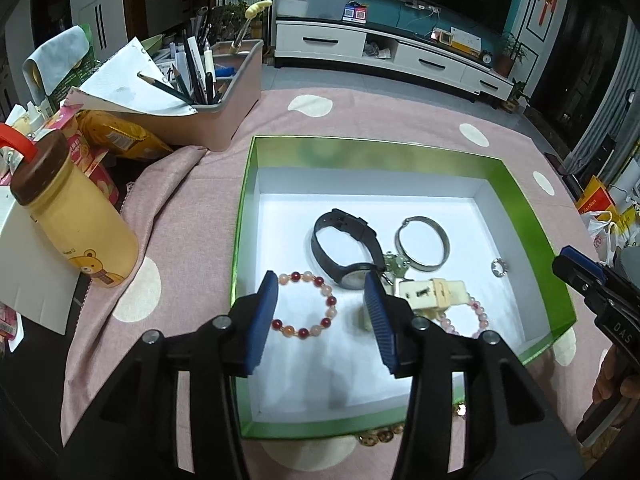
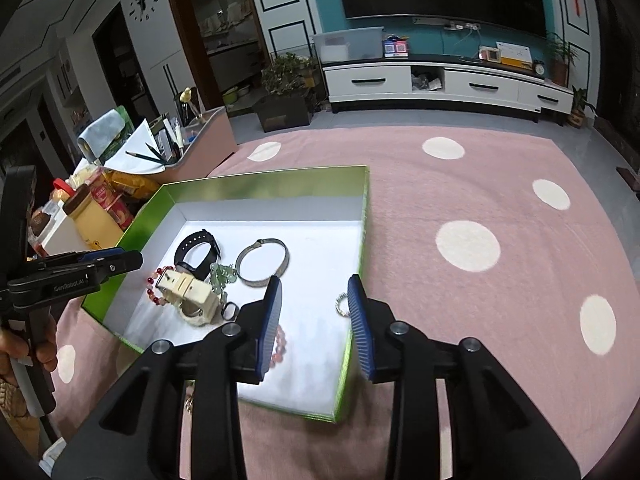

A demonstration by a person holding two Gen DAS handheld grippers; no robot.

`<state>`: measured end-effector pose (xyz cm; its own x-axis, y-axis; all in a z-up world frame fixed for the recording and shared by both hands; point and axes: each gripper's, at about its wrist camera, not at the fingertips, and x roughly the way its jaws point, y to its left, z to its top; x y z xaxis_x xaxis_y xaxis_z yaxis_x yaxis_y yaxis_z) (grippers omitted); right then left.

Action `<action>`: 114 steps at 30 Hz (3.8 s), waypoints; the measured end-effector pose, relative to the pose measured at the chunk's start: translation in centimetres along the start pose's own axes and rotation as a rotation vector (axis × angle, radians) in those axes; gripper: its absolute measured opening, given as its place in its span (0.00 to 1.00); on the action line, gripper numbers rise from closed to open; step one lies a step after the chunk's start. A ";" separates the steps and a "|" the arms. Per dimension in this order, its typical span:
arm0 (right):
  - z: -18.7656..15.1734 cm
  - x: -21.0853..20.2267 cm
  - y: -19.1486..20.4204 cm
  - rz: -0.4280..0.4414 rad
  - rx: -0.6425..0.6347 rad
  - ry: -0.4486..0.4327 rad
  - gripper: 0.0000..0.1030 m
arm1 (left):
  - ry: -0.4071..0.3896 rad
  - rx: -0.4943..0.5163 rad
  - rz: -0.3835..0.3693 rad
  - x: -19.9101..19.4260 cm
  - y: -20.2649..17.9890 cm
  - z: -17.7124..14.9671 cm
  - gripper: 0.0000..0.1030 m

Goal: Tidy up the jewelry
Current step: 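Open left tool to release bracelet while right tool releases ring, then withdraw both tools from the box toward the brown bead bracelet, then grasp gold charm of brown bead bracelet with right tool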

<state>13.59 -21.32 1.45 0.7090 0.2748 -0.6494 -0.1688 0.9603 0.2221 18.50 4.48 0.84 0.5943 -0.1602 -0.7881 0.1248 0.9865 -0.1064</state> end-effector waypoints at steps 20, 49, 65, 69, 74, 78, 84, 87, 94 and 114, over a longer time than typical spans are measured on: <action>-4.6 -6.3 -0.3 0.032 0.088 -0.041 0.59 | -0.003 -0.025 -0.022 -5.4 -0.9 -4.9 0.91; -8.8 -8.6 2.9 0.085 0.027 0.003 0.77 | 0.097 -0.067 -0.086 -6.2 -1.8 -11.7 0.98; -10.0 -7.1 3.2 0.096 0.013 0.058 0.77 | 0.110 -0.059 -0.095 -5.5 -2.1 -12.4 0.98; -10.1 -6.5 3.4 0.098 0.009 0.069 0.77 | 0.113 -0.057 -0.094 -5.2 -2.1 -12.4 0.98; -10.2 -5.8 3.4 0.098 0.008 0.083 0.77 | 0.117 -0.058 -0.095 -4.8 -1.9 -12.4 0.98; -10.3 -5.4 3.1 0.099 0.011 0.089 0.77 | 0.113 -0.057 -0.098 -4.4 -1.8 -12.3 0.98; -10.3 -4.5 3.0 0.100 0.005 0.103 0.77 | 0.101 -0.031 -0.106 -3.8 -2.0 -12.3 0.98; -10.5 -3.8 3.4 0.101 -0.012 0.115 0.77 | 0.102 -0.028 -0.109 -3.4 -1.9 -12.2 0.98; -10.2 -2.4 5.0 0.134 -0.070 0.135 0.76 | 0.094 -0.024 -0.118 -2.8 -1.3 -12.1 0.98; -8.8 2.9 8.9 0.178 -0.269 0.202 0.43 | 0.091 -0.018 -0.136 -1.7 -0.5 -11.7 0.98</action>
<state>8.16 -11.61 -4.83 0.5074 0.4163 -0.7544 -0.4699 0.8676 0.1627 8.20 4.67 -4.87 0.4986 -0.2888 -0.8173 0.1843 0.9566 -0.2256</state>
